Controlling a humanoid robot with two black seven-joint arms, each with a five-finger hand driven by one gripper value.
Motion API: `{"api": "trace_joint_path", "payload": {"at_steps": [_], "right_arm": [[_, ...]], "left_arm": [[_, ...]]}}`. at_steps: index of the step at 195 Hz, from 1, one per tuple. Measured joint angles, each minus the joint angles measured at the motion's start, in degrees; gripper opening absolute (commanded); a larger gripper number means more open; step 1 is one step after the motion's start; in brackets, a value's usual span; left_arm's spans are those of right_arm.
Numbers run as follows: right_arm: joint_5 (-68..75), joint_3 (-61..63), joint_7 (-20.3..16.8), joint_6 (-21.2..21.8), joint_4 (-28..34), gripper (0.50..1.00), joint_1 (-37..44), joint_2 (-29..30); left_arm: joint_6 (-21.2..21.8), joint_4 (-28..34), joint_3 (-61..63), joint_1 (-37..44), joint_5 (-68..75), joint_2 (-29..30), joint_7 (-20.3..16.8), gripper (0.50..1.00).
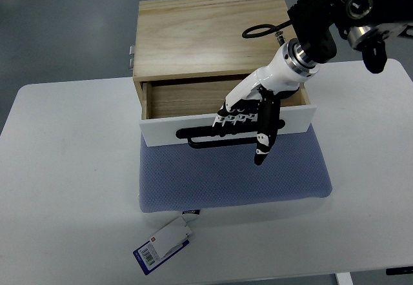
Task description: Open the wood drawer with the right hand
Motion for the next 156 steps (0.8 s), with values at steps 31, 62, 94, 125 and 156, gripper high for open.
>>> {"api": "trace_joint_path", "payload": {"at_steps": [31,62,94,125,156], "right_arm": [[1.76,3.57,0.04,0.00,-0.46,0.936,3.19,-2.78],[4.81,12.80,0.58,0.01,-6.62,0.936,2.89,-8.44],[8.58,27.14,3.48,-0.01,-17.37,0.938,-6.62,-13.43],[9.28,47.68,7.67,-0.20,-27.08,0.940,-21.38,-13.99],[9.34,63.42,11.72,-2.73,-36.91,0.940,-34.78,-9.01]], "left_arm": [[0.00,-0.10,0.06,0.02,0.00,0.00,0.00,1.000],[0.00,-0.36,0.06,0.03,0.00,0.00,0.00,1.000],[0.00,-0.53,0.08,0.04,0.09,0.00,0.00,1.000],[-0.01,-0.57,0.14,0.01,0.24,0.00,0.00,1.000],[-0.10,-0.63,0.14,-0.01,0.33,0.00,0.00,1.000]]}}
